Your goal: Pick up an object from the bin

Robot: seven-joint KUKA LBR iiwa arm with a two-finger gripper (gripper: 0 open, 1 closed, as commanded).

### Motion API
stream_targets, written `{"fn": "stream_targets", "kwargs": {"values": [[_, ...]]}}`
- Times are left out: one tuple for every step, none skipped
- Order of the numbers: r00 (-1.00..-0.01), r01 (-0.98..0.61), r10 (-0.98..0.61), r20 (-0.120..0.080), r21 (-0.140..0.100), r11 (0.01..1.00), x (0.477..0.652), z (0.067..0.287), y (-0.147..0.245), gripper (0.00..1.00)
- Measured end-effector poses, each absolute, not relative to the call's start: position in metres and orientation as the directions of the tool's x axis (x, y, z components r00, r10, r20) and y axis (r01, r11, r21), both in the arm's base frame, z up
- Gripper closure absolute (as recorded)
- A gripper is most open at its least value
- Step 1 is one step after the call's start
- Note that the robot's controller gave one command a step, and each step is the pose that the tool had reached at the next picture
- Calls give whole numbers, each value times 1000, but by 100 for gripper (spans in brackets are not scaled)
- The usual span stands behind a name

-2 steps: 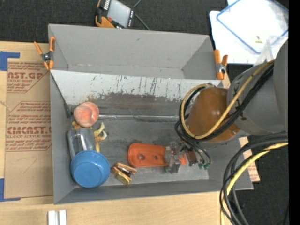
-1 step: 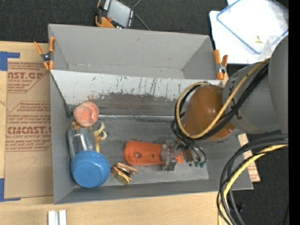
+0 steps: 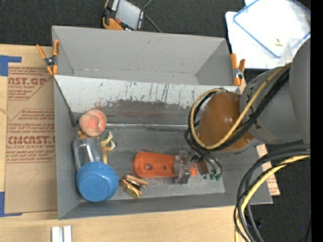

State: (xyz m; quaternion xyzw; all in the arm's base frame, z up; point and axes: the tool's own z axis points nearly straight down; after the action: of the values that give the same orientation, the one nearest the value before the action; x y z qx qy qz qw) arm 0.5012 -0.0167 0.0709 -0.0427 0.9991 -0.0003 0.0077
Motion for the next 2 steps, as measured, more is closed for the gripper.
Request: {"fn": "stream_targets", "kwargs": {"values": [[-964,-263,-263,-22,-4,965,553,96,28,100],[-968,-249,-249,-16,-2,968,548,99,25,100]]}}
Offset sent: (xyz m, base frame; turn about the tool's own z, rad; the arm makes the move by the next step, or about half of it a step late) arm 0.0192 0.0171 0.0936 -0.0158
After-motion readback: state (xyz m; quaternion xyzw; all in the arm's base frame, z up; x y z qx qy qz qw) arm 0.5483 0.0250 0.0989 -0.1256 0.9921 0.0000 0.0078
